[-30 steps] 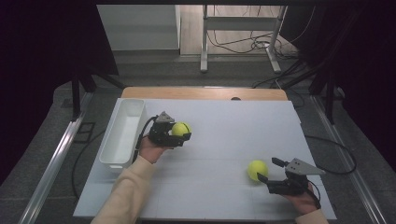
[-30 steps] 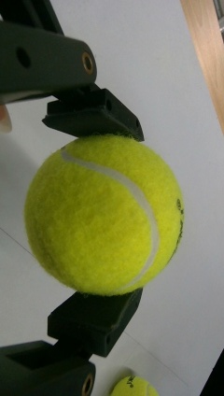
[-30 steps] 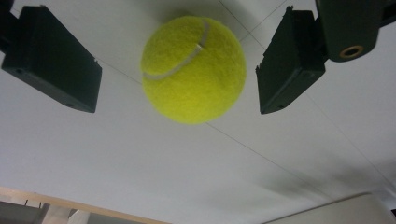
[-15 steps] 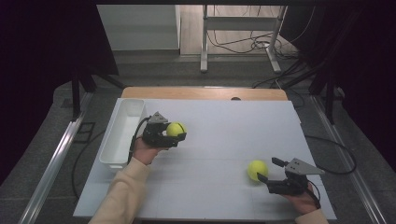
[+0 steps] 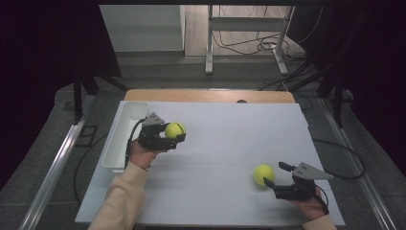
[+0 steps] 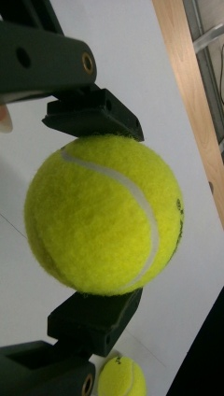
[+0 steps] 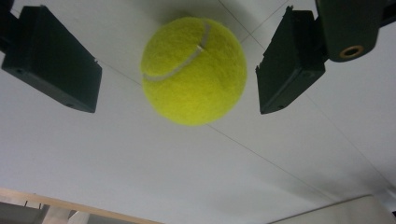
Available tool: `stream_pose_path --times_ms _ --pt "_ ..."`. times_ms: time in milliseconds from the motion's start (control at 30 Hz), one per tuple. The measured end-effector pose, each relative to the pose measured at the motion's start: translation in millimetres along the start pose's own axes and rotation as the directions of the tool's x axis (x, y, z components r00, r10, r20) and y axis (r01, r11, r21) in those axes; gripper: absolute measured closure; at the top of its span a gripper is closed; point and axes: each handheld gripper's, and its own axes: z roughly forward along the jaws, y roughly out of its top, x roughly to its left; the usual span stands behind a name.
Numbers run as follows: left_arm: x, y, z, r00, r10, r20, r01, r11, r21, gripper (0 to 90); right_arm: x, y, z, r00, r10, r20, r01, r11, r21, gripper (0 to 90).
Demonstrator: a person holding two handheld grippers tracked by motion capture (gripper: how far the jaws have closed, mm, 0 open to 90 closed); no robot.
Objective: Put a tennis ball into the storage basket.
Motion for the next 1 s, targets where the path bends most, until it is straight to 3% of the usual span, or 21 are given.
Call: stream_pose_path --times_ms 1000 --pt "10.5 5.2 -35.2 0.9989 -0.036 -0.029 0.035 0.9976 -0.060 26.0 -0.2 0.1 -0.4 1.0000 0.001 0.001 -0.001 1.000 -0.005 14.7"
